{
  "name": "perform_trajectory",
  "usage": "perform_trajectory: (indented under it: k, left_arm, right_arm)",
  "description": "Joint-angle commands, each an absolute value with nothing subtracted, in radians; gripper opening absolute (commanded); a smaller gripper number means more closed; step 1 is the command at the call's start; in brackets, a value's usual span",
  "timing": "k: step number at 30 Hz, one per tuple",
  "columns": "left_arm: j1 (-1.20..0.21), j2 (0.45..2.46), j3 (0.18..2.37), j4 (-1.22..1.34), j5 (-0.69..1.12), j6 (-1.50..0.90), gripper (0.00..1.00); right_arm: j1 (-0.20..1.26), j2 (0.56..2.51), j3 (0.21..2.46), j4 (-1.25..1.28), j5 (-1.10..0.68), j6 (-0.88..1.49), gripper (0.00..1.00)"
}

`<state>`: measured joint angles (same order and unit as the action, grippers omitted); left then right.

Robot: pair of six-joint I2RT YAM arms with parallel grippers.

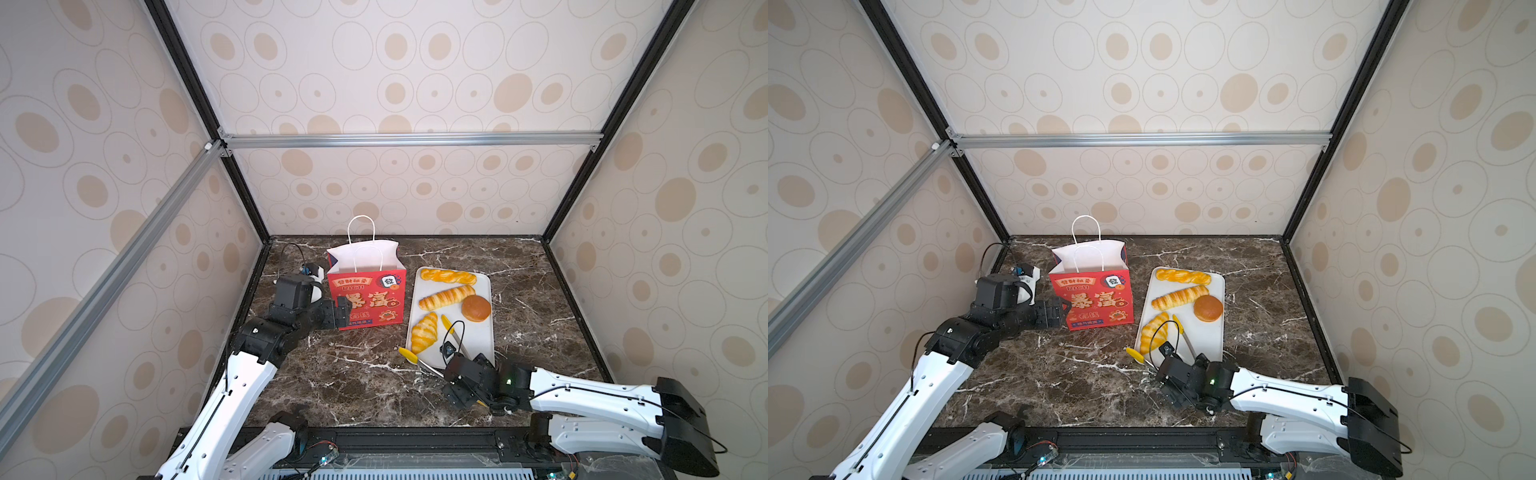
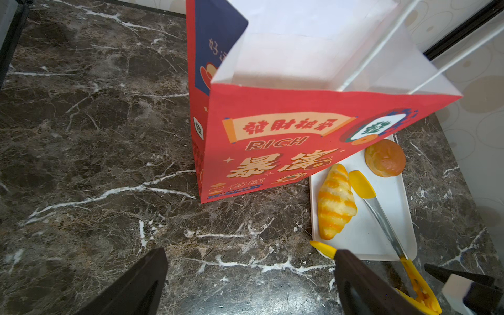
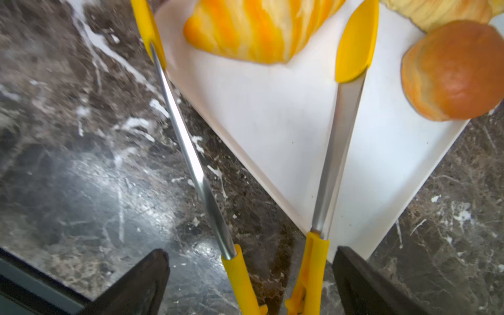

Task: Pack bread into a paper bag
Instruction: Place the clamp on the plate, then pick up the fake bread from the plate.

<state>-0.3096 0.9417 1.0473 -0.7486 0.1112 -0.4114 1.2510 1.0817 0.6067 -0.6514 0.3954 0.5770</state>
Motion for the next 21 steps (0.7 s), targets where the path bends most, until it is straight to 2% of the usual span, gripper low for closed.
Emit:
perform_trajectory:
  k: [1,5,13,21]
  left_arm:
    - [-0.304,0.941,1.054,-0.741,0.119,-0.410,0.99]
    - [-0.304,0.940,1.052,-0.740,0.122,-0.411,0.99]
    - [-0.304,0.929,1.047,-0.736,0.142,-0.414,0.99]
    - [-0.305,0.938,1.046,-0.728,0.166,-0.417,0.99]
  right_arm:
    - [1.247,1.039,0.582,-0.627,0.424,0.614,1.00]
    - [1.192,0.991,0.560,-0.668,0.392,0.648,1.00]
    - [1.047,0.932,0.502,-0.631,0.193,0.585,1.00]
    - [0.977,1.076,0.523,-0.569,-0.019,0.509,1.00]
